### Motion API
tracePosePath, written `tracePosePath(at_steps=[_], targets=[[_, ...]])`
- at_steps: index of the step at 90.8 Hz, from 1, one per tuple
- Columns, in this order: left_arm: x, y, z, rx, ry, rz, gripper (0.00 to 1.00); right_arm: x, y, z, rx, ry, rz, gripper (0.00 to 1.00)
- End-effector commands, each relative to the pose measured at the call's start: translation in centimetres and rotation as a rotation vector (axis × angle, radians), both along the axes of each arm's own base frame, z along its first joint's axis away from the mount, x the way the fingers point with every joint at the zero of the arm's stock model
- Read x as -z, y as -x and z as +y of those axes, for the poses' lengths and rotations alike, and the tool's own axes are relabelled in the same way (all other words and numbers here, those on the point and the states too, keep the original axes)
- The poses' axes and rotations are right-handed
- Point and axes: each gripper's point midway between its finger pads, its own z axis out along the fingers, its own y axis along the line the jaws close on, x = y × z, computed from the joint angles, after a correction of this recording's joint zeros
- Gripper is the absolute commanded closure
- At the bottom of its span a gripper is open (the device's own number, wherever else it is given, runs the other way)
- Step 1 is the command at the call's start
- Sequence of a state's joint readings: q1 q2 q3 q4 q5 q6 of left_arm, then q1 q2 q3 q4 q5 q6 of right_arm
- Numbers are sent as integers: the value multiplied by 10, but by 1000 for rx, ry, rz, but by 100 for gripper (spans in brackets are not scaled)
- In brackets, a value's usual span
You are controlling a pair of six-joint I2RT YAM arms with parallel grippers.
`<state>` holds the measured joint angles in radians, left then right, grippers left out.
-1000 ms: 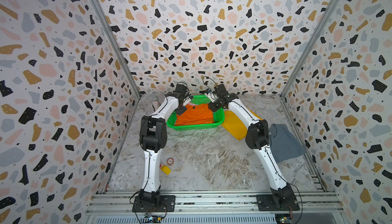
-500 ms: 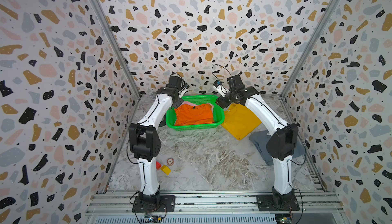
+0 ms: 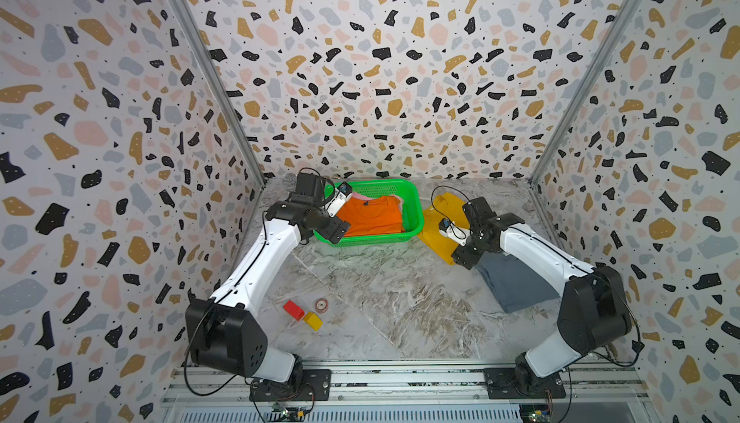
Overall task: Put the folded t-shirts into the basket
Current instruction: Move the T-shirt to the center of the board.
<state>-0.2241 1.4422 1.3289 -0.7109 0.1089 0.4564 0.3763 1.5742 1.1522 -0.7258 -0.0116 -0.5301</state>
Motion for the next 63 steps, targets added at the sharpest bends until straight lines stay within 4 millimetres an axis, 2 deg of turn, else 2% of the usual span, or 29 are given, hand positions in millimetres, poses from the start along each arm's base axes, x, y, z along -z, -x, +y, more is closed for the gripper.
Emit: tracePosePath(at_steps=[1,21,33,41,51,63], targets=[[2,13,-16,51,107,12,1,2,11,-29,-18,125,-30,24],[12,20,-15,54,103,33,1,19,43,-85,60,262,3,24],[19,21,-15,57,103,44,1,34,64,-107,91,287,63,26],[20,20,-15,59,101,45,1,43,72,-111,103,291,99,27],[21,21,-16,62,105,53,1,52,76,-106,114,262,140,29],[24,22,-16,64,100,60,1,65,78,-106,122,274,199,37]])
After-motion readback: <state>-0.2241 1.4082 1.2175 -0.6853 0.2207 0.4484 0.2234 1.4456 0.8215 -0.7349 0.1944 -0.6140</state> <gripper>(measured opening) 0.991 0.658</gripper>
